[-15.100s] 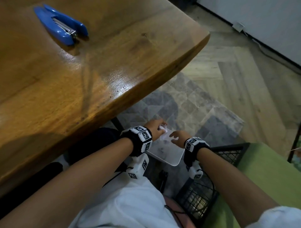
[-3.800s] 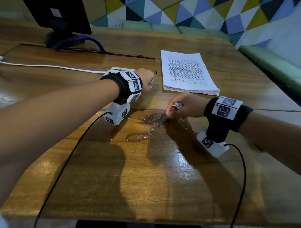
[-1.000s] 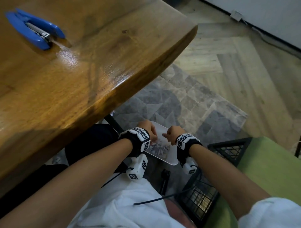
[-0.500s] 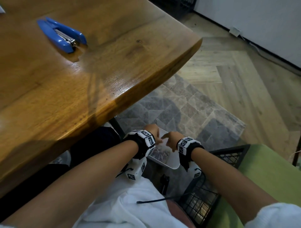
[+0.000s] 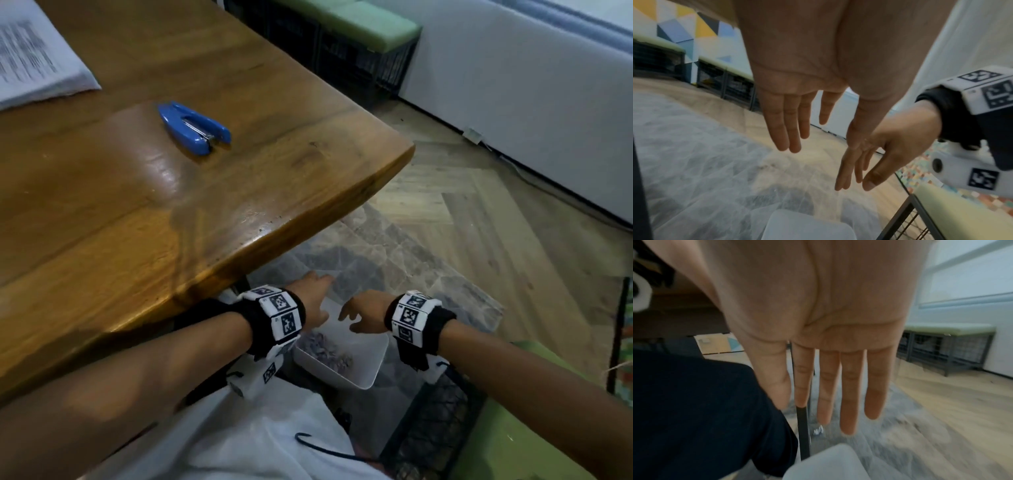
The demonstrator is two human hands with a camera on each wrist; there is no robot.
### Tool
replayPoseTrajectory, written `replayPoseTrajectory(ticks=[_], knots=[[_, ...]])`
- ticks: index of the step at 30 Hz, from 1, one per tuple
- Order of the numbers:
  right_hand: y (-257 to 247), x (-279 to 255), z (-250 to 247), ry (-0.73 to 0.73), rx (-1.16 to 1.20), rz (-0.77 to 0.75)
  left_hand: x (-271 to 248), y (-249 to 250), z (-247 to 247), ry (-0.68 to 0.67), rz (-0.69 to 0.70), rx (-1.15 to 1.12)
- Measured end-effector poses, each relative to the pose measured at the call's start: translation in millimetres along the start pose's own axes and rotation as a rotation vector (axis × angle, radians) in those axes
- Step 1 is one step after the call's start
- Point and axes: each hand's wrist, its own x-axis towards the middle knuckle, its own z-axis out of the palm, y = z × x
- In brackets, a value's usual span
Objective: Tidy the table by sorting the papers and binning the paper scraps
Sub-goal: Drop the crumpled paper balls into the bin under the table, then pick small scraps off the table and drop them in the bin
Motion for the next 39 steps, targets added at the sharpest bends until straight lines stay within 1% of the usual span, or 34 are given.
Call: replayPoseTrajectory(ticks=[4, 6, 9, 12, 14, 16, 18, 19, 21, 23, 24, 26, 27, 29, 31, 32, 34, 39], knots=[[-24.4, -43.7, -37.5, 0.063, -0.087, -0.086, -56.7, -4.2, -28.8, 0.109, 0.138, -0.025], [-40.1, -61.5, -57.9, 0.103, -0.104, -0.137, -89.3, -8.0, -45.8, 0.194, 0.209, -0.038], [-70.1, -86.0, -90.6, 0.179, -0.139, -0.214, -137.8, -20.5, -69.7, 0.320, 0.275, -0.084], [-101.8, -103.8, -124.5, 0.319, -0.165, -0.365, -178.4, -45.4, -88.2, 0.438, 0.251, -0.089], [-123.4, -105.4, -146.4, 0.374, -0.146, -0.456, -202.2, -65.7, -96.5, 0.513, 0.205, -0.067], [-146.2, -99.5, -166.2, 0.400, -0.166, -0.492, -223.1, -88.2, -103.4, 0.567, 0.146, -0.101], [-169.4, -92.1, -182.1, 0.446, -0.223, -0.481, -244.8, -108.3, -113.4, 0.623, 0.092, -0.103], [-180.7, -88.1, -188.9, 0.472, -0.254, -0.468, -256.1, -119.6, -119.0, 0.610, 0.032, -0.081], [-197.4, -74.2, -198.3, 0.489, -0.366, -0.393, -276.6, -143.5, -128.1, 0.567, -0.103, -0.046], [-209.6, -57.7, -203.1, 0.453, -0.550, -0.275, -296.5, -165.9, -133.4, 0.522, -0.262, -0.003], [-212.3, -50.4, -203.6, 0.440, -0.605, -0.214, -305.6, -177.7, -134.0, 0.510, -0.339, 0.013], [-214.3, -38.8, -201.4, 0.436, -0.633, -0.103, -323.9, -199.5, -132.6, 0.463, -0.498, 0.019], [-214.3, -34.9, -199.1, 0.423, -0.622, -0.062, -332.1, -208.7, -131.4, 0.415, -0.573, 0.024], [-217.7, -31.0, -192.3, 0.371, -0.583, -0.020, -345.5, -224.7, -127.2, 0.308, -0.693, 0.050], [-223.7, -27.7, -188.0, 0.357, -0.552, -0.007, -352.9, -233.1, -122.0, 0.231, -0.785, 0.084], [-227.1, -25.9, -187.0, 0.360, -0.535, -0.011, -354.8, -235.1, -119.4, 0.206, -0.817, 0.085], [-235.3, -21.8, -185.8, 0.363, -0.548, -0.033, -356.6, -236.9, -115.3, 0.180, -0.837, 0.065], [-271.2, -7.9, -188.8, 0.381, -0.569, -0.072, -351.0, -231.7, -113.3, 0.129, -0.757, 0.130]])
